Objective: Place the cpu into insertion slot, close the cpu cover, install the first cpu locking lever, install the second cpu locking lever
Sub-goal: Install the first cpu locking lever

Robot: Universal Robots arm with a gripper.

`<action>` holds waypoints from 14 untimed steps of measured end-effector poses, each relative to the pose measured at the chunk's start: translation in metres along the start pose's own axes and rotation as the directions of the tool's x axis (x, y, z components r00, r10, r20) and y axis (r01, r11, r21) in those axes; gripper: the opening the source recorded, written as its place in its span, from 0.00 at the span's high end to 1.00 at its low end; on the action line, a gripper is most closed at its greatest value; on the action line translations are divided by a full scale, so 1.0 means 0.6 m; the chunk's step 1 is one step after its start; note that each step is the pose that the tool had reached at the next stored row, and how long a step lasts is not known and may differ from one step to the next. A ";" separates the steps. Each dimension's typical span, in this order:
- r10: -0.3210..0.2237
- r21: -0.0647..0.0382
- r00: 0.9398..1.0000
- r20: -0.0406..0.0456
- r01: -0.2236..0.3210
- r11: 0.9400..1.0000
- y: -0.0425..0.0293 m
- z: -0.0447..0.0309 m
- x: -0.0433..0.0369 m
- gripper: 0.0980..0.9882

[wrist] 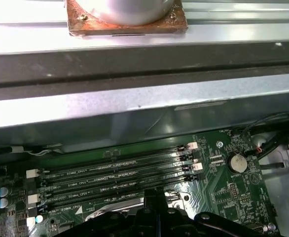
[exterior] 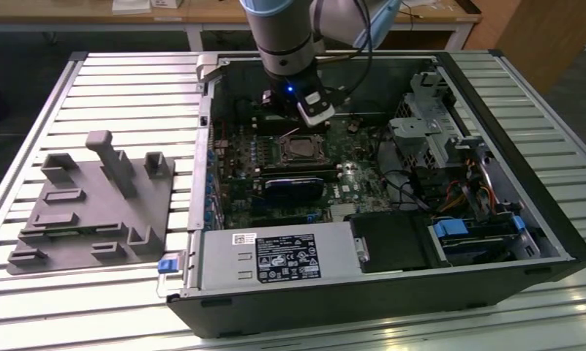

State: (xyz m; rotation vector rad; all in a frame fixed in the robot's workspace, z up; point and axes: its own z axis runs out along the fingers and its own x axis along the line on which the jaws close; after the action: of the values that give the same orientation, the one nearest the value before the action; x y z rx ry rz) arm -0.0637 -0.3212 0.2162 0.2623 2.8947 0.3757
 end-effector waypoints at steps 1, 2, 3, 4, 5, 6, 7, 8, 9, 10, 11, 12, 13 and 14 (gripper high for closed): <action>0.002 0.003 1.000 0.001 -0.002 1.000 0.001 0.001 0.000 0.99; 0.003 0.005 1.000 0.002 -0.003 1.000 0.002 0.001 0.001 0.99; 0.004 0.006 1.000 0.002 -0.004 1.000 0.002 0.001 0.001 0.99; 0.005 0.007 1.000 0.003 -0.005 1.000 0.002 0.002 0.001 0.99; 0.005 0.007 1.000 0.003 -0.005 1.000 0.002 0.002 0.001 0.99; 0.005 0.008 1.000 0.005 -0.005 1.000 0.002 0.003 0.001 0.99; 0.005 0.009 1.000 0.007 -0.005 1.000 0.002 0.004 0.002 0.99; 0.005 0.010 1.000 0.011 -0.005 1.000 0.002 0.004 0.002 0.99; 0.006 0.011 1.000 0.013 -0.006 1.000 0.001 0.005 0.002 0.99; 0.008 0.012 1.000 0.015 -0.008 1.000 0.001 0.006 0.002 0.99; 0.012 0.013 1.000 0.017 -0.012 1.000 0.002 0.006 0.003 0.99; 0.017 0.014 1.000 0.019 -0.017 1.000 0.002 0.007 0.003 0.99; 0.021 0.015 1.000 0.020 -0.022 1.000 0.003 0.007 0.003 0.99; 0.026 0.016 0.999 0.022 -0.026 1.000 0.004 0.008 0.003 0.99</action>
State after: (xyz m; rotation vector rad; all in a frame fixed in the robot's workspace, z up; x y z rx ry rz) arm -0.0642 -0.3176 0.2120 0.3054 2.8770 0.3517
